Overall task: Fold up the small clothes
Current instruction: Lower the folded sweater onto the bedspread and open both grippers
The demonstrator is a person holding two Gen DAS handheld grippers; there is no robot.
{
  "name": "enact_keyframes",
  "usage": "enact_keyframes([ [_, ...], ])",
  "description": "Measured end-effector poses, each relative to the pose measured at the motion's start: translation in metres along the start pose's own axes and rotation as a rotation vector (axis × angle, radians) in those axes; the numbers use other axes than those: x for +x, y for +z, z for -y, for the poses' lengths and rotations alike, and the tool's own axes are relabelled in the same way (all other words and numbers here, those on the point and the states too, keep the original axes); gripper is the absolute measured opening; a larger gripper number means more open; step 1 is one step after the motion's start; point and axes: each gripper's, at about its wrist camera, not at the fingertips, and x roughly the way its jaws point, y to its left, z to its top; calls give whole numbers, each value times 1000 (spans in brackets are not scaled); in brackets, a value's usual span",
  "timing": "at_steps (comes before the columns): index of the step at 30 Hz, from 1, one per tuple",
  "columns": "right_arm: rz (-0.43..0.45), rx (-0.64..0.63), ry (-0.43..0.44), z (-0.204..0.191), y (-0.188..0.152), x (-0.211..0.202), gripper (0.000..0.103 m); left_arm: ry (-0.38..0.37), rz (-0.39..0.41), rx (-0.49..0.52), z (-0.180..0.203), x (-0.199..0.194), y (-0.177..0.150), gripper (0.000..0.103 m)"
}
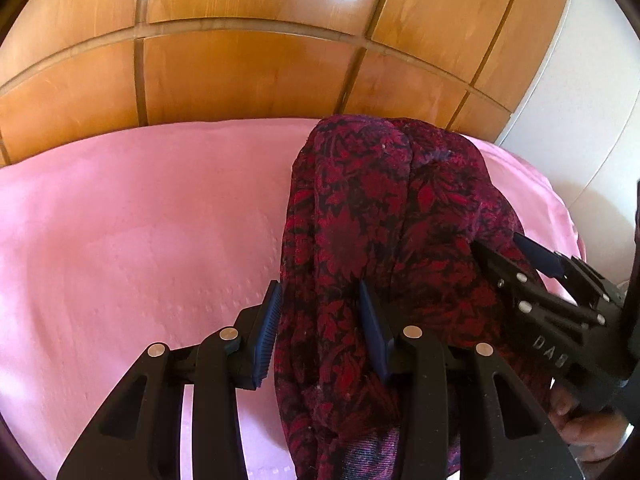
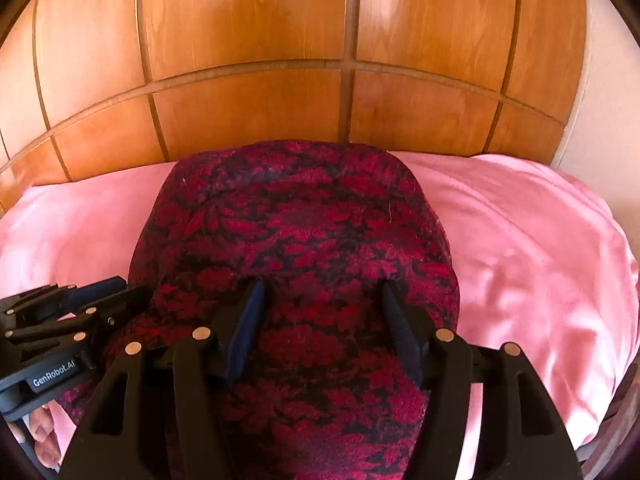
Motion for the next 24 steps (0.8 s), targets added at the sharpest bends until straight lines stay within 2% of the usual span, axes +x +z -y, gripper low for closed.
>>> enact_keyframes([
  [1,3,1,-7,1,0,-2,61,8,-1,-13,-1,0,2,46],
  [3,-4,41,-4,4,6,-2,62,36,14,-43,-4,-4,6,63],
  [7,9,81,-13,10,10,-13,69,64,58,-58,-7,-23,4,65],
  [12,22,149,-32,10,9,-25,85,125,110,-26,-3,-39,0,65],
  [18,47,169,-23,9,-1,-54,90,151,138,-9,-1,-50,-3,65],
  [24,66,154,-16,7,-16,-81,91,161,166,-1,-3,-61,-10,65],
])
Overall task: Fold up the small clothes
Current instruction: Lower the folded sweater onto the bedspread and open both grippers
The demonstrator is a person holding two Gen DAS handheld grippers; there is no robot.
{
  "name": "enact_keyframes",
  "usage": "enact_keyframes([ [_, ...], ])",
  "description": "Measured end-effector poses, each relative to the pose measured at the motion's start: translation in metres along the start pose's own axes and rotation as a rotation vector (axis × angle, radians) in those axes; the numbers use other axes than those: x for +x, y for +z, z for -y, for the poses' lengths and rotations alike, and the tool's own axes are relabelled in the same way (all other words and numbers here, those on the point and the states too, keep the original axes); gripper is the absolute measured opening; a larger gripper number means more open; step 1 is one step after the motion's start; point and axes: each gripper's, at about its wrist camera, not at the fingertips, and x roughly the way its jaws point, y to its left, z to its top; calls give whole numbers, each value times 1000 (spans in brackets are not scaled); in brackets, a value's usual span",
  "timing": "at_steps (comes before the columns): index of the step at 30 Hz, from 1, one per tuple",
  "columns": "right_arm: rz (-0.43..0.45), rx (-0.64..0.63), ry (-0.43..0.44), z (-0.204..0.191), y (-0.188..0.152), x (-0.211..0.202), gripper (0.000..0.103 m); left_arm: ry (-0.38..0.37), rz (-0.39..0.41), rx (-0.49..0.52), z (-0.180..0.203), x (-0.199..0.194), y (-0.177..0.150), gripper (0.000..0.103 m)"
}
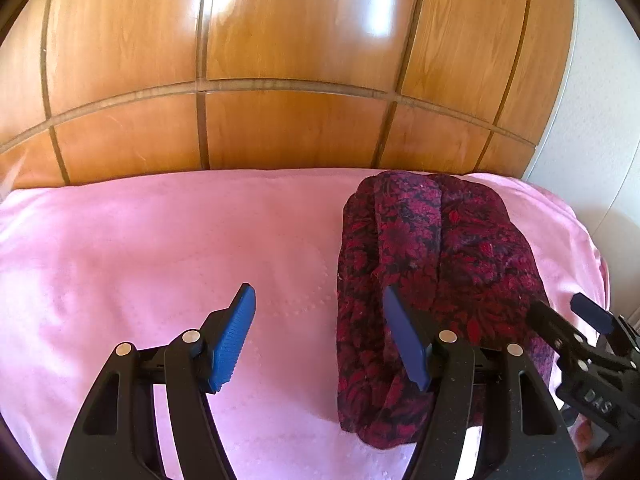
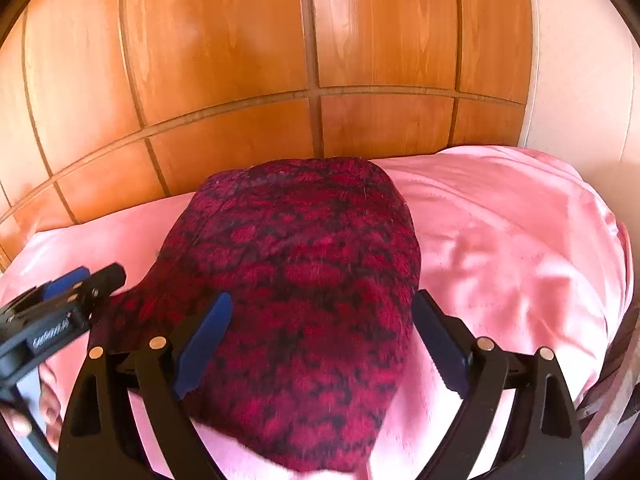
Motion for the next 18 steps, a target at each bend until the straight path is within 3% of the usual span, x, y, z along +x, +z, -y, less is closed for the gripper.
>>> enact_keyframes([
  [7,17,-3,-5,0,-2,-13,91,24,13,40,2,1,-4,65],
  [10,-32,3,34,-7,-7,-3,91,43,-14,46,1,12,-6,65],
  [12,-119,-2,73,-17,-17,19,92,58,-61,48,-2,25,-10,65],
  [14,-105,-52,21,-30,-23,25,94,51,-80,24,-9,31,-15,65],
  [18,-107,-56,11,-33,-22,24,95,42,-59,-6,-19,25,-19,65],
])
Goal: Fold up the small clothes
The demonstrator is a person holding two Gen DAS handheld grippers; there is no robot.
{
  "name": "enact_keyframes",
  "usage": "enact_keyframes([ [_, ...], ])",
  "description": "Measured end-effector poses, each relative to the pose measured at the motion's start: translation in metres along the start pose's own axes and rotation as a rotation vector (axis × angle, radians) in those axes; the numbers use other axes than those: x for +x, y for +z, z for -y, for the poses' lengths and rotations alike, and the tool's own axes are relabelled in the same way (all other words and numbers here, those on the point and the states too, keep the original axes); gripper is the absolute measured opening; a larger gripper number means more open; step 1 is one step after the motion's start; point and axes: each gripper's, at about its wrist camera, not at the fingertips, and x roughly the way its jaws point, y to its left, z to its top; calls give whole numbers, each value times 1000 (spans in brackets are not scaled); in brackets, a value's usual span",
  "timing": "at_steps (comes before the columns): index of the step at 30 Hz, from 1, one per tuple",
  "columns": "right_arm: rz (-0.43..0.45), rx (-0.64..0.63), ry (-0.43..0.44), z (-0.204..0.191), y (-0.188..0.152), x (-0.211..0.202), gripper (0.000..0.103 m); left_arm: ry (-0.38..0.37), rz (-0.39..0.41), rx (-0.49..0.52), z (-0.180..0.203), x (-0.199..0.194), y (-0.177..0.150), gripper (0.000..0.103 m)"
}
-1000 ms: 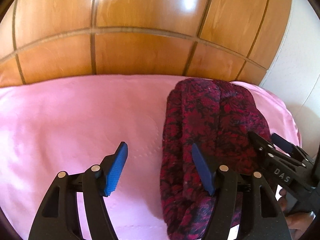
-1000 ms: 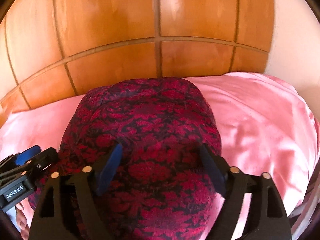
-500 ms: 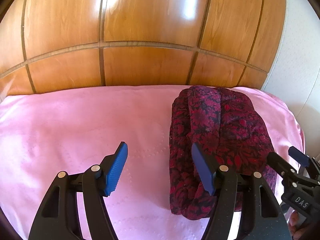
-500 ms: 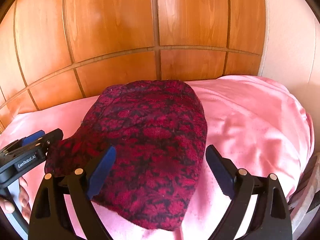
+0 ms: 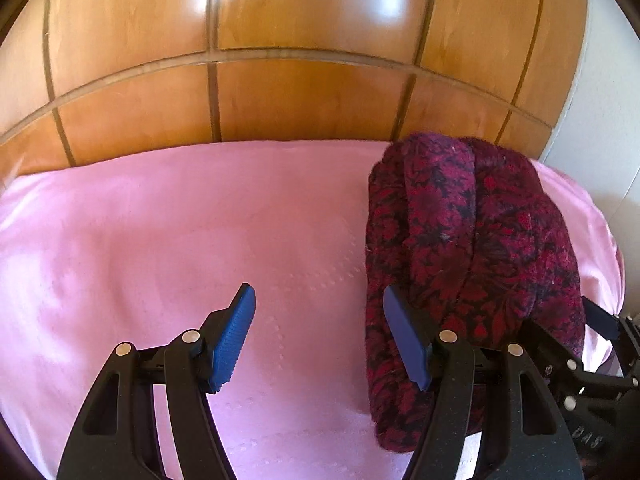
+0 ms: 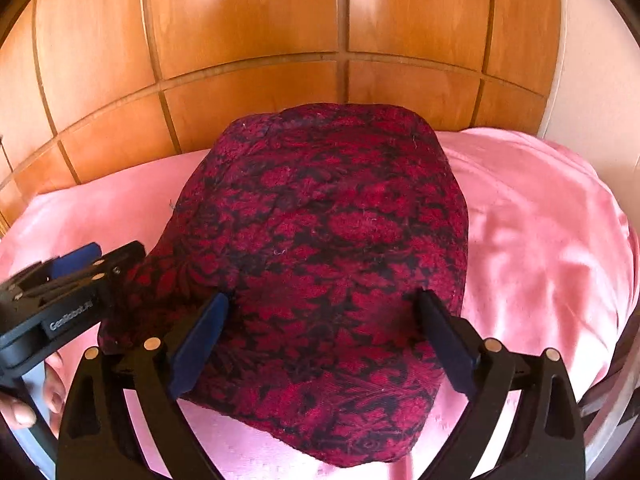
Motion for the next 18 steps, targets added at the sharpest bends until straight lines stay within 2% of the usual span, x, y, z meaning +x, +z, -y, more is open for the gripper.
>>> enact_keyframes([
  [2,-3,17,1,4,2,-2,95,15,15,-2,-5,-7,-1,66],
  [4,4,36,-5,6,4,-7,95,23,27,-15,-11,-15,-4,73],
  [6,20,56,-16,5,4,-15,96,31,46,-26,-15,-23,-6,75],
  [10,74,57,-60,-6,0,-34,100,50,87,-18,-17,-44,-14,80],
  [12,101,49,-76,-12,-3,-44,100,57,116,-8,-15,-55,-18,88],
  [14,128,45,-103,-17,-6,-53,100,65,137,2,-13,-64,-21,89],
  [15,142,44,-112,-19,-7,-57,100,67,145,6,-12,-68,-22,94],
  [18,180,59,-157,-23,-14,-71,100,74,157,11,-7,-77,-26,95],
])
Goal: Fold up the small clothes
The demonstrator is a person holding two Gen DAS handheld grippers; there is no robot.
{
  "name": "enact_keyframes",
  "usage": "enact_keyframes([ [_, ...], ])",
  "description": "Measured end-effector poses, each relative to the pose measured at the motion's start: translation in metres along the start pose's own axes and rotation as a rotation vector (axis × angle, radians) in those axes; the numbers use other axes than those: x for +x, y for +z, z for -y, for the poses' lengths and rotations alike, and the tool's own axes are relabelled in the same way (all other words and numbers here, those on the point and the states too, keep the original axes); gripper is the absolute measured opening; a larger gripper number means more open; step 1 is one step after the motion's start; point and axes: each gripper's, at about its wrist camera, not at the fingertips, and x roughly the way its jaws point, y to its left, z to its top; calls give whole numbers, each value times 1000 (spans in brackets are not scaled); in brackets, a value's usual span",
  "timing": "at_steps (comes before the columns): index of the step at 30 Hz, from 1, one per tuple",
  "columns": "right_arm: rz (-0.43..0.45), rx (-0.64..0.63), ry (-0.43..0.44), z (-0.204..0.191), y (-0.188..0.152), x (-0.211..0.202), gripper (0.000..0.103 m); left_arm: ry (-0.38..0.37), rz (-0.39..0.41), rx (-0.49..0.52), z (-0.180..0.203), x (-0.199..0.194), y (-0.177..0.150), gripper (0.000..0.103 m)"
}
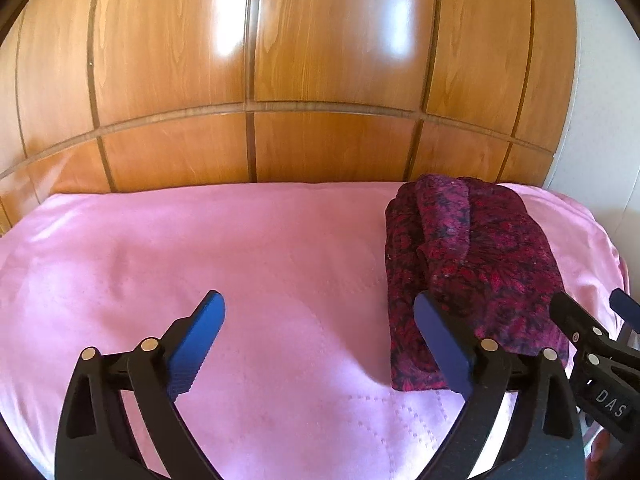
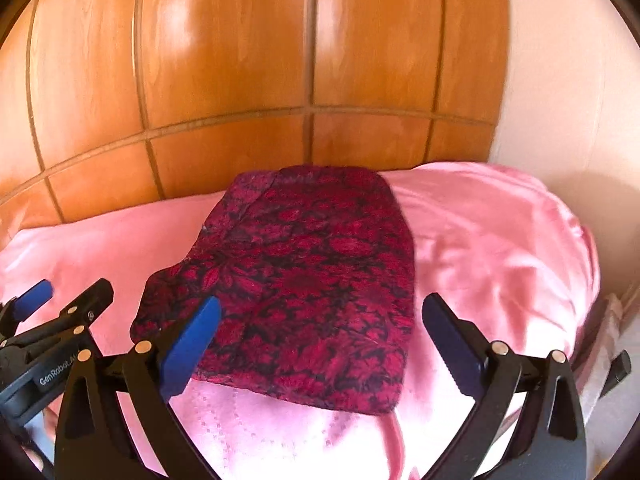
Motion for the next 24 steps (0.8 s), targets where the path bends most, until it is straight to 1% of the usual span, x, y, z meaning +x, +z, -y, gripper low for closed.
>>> enact_keyframes([
  [1,6,5,-5,0,-1,-3,100,-1,6,2,1,-3,-1,96],
  [2,10,8,-6,1,-2,-4,100,-1,4,7,1,-4,0,99],
  [9,8,42,-25,6,-15,-13,101,-4,-7,37,11,-13,-9,99],
  [14,1,70,-34,12,-20,-13,101,-13,-4,28,11,-18,-11,99],
  [17,15,94,-58,18,-22,-17,101,-1,1,23,8,-20,-11,99],
  [21,7,93,-76,20,-24,-17,101,3,5,11,6,-21,-10,99],
  [24,-5,93,-74,19,-27,-17,101,6,12,6,5,-23,-10,99],
])
